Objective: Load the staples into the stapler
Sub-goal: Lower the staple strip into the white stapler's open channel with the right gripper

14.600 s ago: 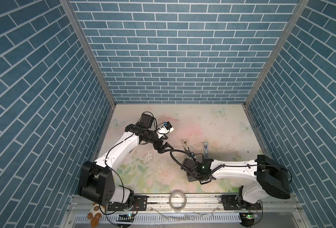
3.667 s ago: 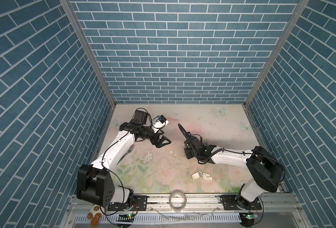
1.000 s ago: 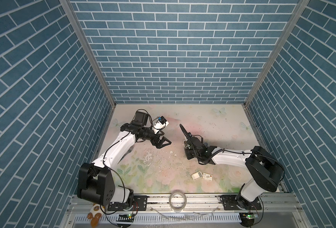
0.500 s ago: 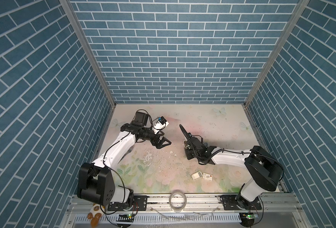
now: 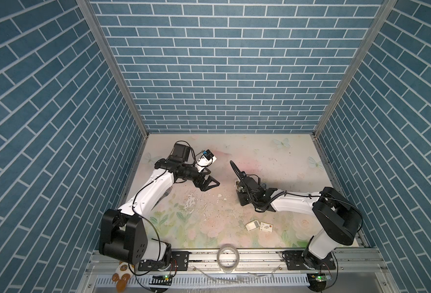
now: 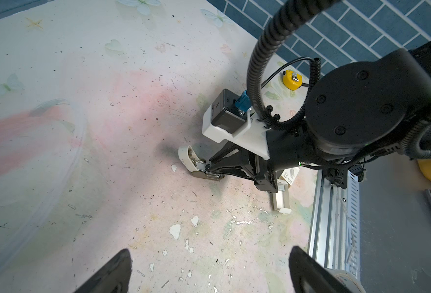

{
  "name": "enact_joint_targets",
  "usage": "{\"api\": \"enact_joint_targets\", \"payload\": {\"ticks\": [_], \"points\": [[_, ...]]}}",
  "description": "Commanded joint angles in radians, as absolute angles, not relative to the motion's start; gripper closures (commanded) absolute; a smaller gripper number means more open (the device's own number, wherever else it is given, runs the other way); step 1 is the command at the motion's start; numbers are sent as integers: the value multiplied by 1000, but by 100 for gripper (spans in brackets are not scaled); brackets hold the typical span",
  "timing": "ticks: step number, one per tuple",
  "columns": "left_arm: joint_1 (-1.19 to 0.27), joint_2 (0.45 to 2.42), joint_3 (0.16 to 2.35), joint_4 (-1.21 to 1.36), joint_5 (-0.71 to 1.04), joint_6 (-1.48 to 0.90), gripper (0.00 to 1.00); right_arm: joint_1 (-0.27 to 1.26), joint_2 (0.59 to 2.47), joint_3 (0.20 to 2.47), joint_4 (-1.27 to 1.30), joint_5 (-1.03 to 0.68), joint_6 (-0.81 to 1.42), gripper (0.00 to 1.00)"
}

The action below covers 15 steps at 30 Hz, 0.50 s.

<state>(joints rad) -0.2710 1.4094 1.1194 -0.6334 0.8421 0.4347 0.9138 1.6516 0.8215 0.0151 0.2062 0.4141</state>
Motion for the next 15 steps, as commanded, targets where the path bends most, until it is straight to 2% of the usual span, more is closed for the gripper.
{"api": "enact_joint_targets", "payload": {"ticks": [1, 10, 15], "points": [[-263, 1407, 1106, -634, 851, 441, 2, 910, 1665, 817, -3, 225, 422, 90], [-264, 1407, 1105, -634, 853, 442, 2, 909, 1676, 832, -34, 227, 419, 90], [-264, 1410, 1103, -632, 855, 442, 2, 910, 1679, 828, -41, 217, 428, 87]]}}
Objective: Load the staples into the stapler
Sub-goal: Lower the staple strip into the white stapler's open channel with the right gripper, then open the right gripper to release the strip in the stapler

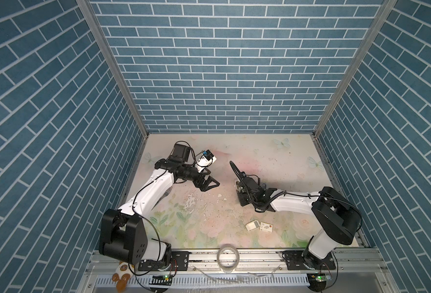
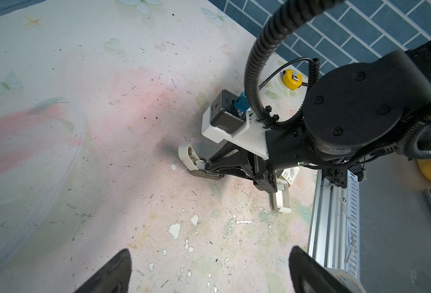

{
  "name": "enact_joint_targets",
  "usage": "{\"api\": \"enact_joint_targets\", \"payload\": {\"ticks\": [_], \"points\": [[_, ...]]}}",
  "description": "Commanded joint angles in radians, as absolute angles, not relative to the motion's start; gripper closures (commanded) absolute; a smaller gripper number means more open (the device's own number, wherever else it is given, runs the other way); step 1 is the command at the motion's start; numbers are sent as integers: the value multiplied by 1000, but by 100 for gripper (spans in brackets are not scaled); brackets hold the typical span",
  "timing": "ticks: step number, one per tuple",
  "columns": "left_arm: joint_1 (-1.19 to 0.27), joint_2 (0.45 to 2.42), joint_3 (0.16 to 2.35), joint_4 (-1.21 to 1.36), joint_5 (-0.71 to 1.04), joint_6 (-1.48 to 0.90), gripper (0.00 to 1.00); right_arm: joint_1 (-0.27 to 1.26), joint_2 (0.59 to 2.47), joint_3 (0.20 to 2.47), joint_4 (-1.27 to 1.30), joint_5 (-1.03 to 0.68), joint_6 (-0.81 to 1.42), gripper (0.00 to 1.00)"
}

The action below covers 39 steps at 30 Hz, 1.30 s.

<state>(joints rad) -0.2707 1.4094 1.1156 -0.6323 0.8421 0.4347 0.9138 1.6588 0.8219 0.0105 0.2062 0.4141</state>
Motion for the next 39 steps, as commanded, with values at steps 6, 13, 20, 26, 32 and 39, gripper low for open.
{"api": "enact_joint_targets", "payload": {"ticks": [6, 13, 20, 26, 32, 39], "points": [[-263, 1412, 1103, -629, 857, 441, 2, 911, 1672, 831, -49, 218, 430, 81], [-264, 1407, 1101, -630, 854, 445, 2, 914, 1674, 846, -49, 210, 423, 76], [-264, 1411, 1103, -630, 855, 445, 2, 911, 1666, 850, -52, 209, 421, 71], [-264, 1411, 1106, -634, 852, 446, 2, 911, 1640, 874, -69, 202, 402, 66], [-264, 1398, 1108, -634, 842, 448, 2, 900, 1571, 916, -124, 213, 396, 64], [-262, 1393, 1114, -647, 836, 468, 2, 851, 1562, 927, -151, 127, 382, 57]]}}
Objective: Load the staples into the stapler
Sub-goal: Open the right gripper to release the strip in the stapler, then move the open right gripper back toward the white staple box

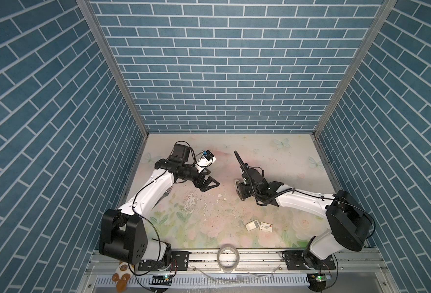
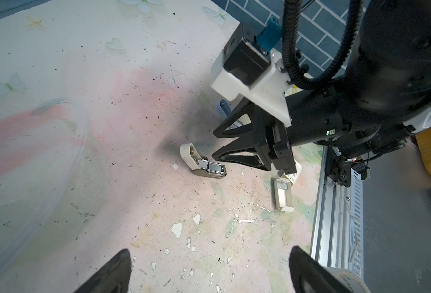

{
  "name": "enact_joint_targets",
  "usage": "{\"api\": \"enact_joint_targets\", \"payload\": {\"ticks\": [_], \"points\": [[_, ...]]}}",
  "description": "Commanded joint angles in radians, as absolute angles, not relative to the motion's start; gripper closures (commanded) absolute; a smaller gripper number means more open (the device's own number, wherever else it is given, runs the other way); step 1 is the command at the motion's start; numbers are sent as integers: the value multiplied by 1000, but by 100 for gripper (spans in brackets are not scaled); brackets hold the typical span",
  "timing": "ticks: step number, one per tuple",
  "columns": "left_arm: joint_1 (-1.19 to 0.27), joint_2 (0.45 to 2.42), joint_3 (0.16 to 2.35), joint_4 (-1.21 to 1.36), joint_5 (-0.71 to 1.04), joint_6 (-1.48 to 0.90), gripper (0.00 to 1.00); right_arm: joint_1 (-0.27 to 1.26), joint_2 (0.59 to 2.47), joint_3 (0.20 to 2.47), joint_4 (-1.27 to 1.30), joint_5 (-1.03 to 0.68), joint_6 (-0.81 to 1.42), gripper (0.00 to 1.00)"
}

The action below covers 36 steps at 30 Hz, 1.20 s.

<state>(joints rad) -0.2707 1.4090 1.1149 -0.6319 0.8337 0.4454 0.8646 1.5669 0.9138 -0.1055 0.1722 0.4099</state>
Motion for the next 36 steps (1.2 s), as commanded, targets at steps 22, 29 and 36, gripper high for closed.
{"api": "enact_joint_targets", "payload": {"ticks": [22, 29, 36], "points": [[-261, 1406, 1162, -733, 872, 514, 1, 851, 1383, 810, -305, 66, 423, 60], [-261, 1401, 1157, -721, 881, 509, 0, 930, 1100, 682, -429, -50, 580, 67], [-262, 1401, 1151, -715, 894, 505, 0, 1085, 1095, 686, -560, -42, 702, 70]]}}
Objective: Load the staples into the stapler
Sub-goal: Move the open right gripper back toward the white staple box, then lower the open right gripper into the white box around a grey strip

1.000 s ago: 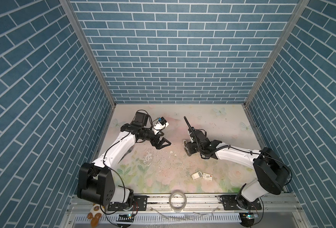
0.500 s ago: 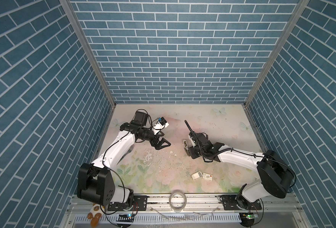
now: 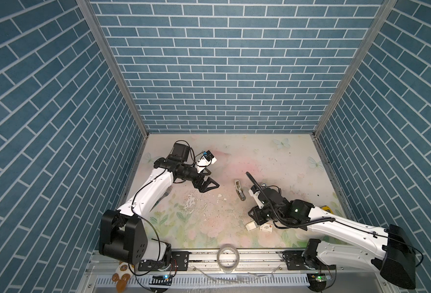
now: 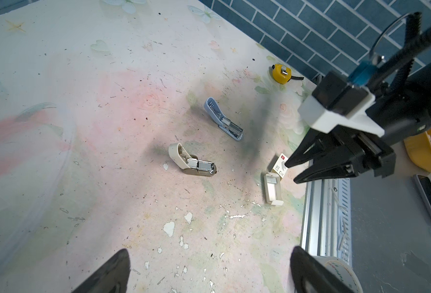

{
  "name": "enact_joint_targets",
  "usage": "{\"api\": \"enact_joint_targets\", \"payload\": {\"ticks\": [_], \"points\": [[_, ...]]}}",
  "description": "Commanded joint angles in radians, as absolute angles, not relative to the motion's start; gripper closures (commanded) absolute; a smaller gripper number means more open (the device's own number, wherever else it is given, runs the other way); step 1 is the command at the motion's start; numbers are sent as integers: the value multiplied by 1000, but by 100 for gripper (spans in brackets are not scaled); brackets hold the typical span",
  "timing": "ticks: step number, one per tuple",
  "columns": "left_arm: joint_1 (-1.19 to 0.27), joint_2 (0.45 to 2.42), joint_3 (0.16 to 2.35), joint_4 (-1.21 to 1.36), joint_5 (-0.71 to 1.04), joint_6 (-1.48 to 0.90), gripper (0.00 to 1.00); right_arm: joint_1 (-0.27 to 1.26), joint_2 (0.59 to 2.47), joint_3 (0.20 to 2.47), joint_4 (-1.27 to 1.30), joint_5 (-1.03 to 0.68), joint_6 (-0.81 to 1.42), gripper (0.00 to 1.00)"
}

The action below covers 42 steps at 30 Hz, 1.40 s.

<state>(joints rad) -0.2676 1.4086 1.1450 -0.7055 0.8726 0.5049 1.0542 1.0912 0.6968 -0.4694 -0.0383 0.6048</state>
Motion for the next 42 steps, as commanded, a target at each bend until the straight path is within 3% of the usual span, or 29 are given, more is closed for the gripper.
{"api": "enact_joint_targets", "payload": {"ticks": [1, 21, 42], "points": [[-262, 1398, 1149, -714, 893, 505, 0, 1105, 1097, 679, -559, -31, 714, 71], [-262, 1390, 1127, -681, 915, 487, 0, 1194, 1292, 694, -580, 144, 808, 78], [-263, 1385, 1120, -678, 941, 492, 0, 1205, 1421, 736, -574, 187, 818, 79]]}}
